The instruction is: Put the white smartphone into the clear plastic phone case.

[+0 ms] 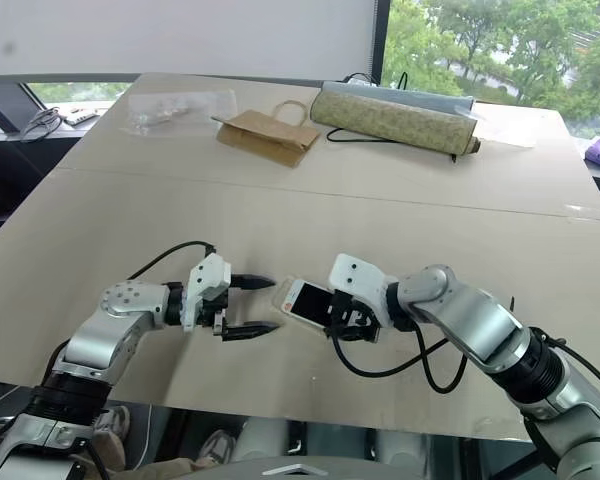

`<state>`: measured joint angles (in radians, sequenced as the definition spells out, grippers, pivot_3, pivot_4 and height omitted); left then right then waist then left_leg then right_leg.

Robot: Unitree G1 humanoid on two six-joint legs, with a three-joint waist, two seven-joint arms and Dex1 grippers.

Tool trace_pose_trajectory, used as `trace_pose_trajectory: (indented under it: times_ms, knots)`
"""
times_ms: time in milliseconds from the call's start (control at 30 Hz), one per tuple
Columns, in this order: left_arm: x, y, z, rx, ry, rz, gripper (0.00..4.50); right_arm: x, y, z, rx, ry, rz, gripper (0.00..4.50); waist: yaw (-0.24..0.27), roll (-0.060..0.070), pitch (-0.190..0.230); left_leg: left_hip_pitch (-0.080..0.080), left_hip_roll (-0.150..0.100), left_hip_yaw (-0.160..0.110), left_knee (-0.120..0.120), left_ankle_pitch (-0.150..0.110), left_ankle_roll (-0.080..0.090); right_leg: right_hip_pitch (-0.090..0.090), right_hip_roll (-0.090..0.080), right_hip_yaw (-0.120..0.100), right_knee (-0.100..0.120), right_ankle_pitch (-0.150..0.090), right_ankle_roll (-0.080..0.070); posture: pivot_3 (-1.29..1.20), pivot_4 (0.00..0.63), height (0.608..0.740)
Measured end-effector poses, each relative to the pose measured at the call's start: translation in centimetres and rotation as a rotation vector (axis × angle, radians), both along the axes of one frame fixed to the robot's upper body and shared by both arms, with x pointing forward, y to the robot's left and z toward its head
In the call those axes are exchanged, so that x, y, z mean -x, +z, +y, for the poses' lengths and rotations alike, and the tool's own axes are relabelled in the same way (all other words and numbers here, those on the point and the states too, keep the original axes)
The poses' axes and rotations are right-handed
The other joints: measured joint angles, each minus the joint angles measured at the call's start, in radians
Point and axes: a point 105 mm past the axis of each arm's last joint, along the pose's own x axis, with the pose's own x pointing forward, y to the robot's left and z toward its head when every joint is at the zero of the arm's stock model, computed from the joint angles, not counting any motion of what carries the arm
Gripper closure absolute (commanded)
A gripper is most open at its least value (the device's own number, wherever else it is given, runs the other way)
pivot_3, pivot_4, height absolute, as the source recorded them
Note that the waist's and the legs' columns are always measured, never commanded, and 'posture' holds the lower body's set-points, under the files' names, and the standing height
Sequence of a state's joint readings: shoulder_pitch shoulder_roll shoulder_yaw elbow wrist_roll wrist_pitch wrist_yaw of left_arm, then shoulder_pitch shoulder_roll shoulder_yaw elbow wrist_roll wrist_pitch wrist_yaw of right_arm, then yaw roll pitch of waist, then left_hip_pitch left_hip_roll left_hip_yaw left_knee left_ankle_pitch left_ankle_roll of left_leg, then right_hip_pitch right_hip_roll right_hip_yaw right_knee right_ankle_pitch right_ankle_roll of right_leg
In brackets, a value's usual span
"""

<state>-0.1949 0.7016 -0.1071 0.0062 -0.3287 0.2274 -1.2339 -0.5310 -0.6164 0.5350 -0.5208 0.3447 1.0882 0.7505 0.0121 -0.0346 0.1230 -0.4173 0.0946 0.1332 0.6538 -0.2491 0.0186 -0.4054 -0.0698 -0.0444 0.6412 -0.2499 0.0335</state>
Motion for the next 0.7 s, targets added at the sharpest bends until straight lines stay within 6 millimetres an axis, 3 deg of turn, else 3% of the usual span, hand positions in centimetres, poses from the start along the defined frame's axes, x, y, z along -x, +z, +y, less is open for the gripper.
trace_pose_trajectory:
  times_ms: [300, 433, 700]
  knots:
    - [0.2, -0.1, -0.3, -0.011, -0.01, 0.005, 0.0, -0.5, -0.2, 0.2, 0.056, 0.041, -0.065, 1.54, -0.001, 0.0, 0.0, 0.0, 0.0, 0.0, 0.0, 0.0, 0.0, 0.0, 0.0, 0.0, 0.0, 0.0, 0.0, 0.0, 0.15, 0.74]
    - [0.6, -0.2, -0.6, -0.015, -0.02, 0.001, 0.0, -1.7, 0.0, -0.4, 0.05, 0.015, -0.105, 1.54, 0.001, 0.0, 0.0, 0.0, 0.0, 0.0, 0.0, 0.0, 0.0, 0.0, 0.0, 0.0, 0.0, 0.0, 0.0, 0.0, 0.15, 0.74]
    - [0.7, 0.3, -0.6, -0.003, -0.088, -0.015, 0.0, -2.4, 3.7, -3.4, -0.09, -0.085, -0.088, 1.54, 0.001, 0.001, 0.0, 0.0, 0.0, 0.0, 0.0, 0.0, 0.0, 0.0, 0.0, 0.0, 0.0, 0.0, 0.0, 0.0, 0.15, 0.74]
